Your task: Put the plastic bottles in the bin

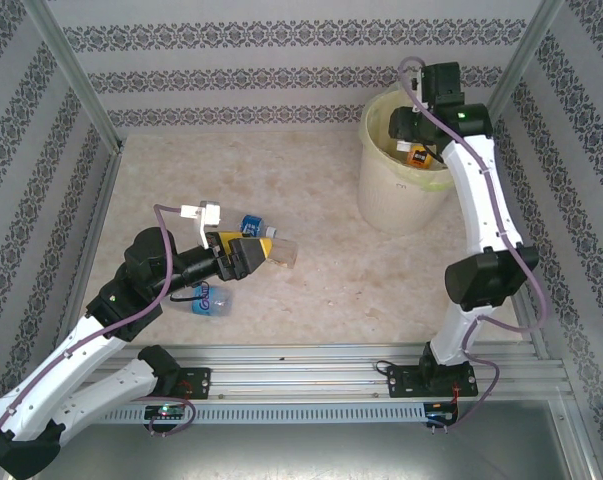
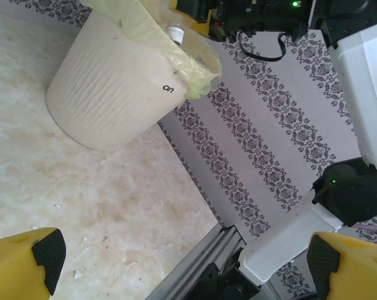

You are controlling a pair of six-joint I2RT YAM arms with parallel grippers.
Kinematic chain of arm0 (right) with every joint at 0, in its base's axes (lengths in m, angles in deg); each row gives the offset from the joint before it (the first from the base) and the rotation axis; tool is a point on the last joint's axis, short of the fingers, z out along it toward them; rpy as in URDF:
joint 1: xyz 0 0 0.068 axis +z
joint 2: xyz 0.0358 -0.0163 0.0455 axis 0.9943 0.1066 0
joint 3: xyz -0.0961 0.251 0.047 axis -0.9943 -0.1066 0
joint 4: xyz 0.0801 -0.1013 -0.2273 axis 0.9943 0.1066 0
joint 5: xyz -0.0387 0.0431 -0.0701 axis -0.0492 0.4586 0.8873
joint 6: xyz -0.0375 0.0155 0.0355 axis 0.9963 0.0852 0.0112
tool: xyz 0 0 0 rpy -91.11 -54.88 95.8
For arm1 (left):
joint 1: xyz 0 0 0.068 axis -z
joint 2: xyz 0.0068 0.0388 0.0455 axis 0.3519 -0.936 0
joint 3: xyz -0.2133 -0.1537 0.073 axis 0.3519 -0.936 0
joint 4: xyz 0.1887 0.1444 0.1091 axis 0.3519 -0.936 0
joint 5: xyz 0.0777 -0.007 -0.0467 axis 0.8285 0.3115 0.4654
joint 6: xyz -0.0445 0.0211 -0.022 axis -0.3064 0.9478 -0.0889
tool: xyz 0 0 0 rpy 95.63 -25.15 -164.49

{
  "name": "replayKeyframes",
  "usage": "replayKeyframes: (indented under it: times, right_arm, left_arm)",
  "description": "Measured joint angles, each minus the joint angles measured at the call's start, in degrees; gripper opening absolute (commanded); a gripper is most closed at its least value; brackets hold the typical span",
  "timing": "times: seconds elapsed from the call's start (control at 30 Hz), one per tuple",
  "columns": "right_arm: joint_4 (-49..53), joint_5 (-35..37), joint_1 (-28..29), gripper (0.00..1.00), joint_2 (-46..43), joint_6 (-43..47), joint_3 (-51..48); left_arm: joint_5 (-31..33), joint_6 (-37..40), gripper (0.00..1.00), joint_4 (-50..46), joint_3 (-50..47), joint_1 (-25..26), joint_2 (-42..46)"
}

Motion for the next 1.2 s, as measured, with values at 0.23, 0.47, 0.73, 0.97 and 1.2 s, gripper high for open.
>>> replayKeyframes:
  times: [0.23, 0.47, 0.73, 0.97, 1.2]
  right_arm:
    - [3.4, -5.1, 0.3, 0.43, 4.3, 2.0, 1.9]
    - [4.7, -12.3, 1.3, 0.43, 4.9, 3.0, 2.1]
    - [4.7, -22.9, 3.0, 0.42, 4.3, 2.9, -1.6]
    - [3.2, -26.9, 3.5, 0.44, -1.5, 2.2, -10.1]
    - [3.6, -24.7, 2.9, 0.63, -4.5, -0.8, -10.5]
  left_arm:
    - [0.2, 0.3, 1.0, -1.9, 0.0, 0.0, 0.0]
    - [0.6, 0.3, 1.0, -2.2, 0.0, 0.0, 0.1]
    - [1.9, 0.6, 1.0, -4.5, 0.0, 0.0, 0.2]
    - [2.1, 0.8, 1.0, -4.7, 0.0, 0.0, 0.0]
    - [2.1, 0.8, 1.0, -4.7, 0.0, 0.0, -1.3]
